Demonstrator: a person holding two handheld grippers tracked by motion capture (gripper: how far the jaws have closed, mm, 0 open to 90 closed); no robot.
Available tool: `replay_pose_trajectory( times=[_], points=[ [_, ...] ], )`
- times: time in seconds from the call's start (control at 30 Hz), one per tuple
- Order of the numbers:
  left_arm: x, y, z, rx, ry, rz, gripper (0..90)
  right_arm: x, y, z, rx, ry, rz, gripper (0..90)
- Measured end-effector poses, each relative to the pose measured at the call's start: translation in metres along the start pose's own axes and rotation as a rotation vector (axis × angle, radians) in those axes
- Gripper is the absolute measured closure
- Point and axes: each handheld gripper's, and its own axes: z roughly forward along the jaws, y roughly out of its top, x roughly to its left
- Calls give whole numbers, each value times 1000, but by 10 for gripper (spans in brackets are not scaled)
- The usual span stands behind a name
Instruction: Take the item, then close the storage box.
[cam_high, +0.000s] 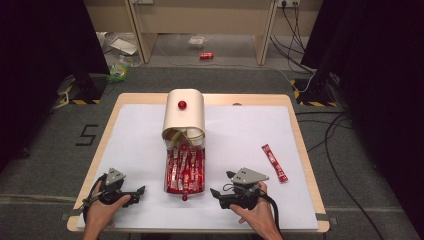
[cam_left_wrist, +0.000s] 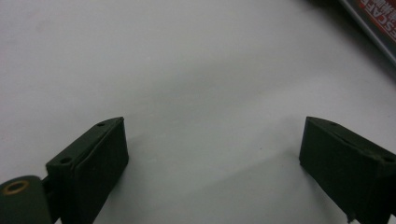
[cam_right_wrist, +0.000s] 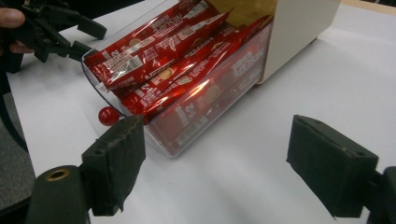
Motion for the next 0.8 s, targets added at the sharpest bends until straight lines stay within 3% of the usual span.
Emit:
replay_pose_trajectory(
  times=[0.8],
  points=[
    [0, 0, 0, 0, 1, 0, 72, 16, -3, 9, 23, 45, -32, 171]
  ],
)
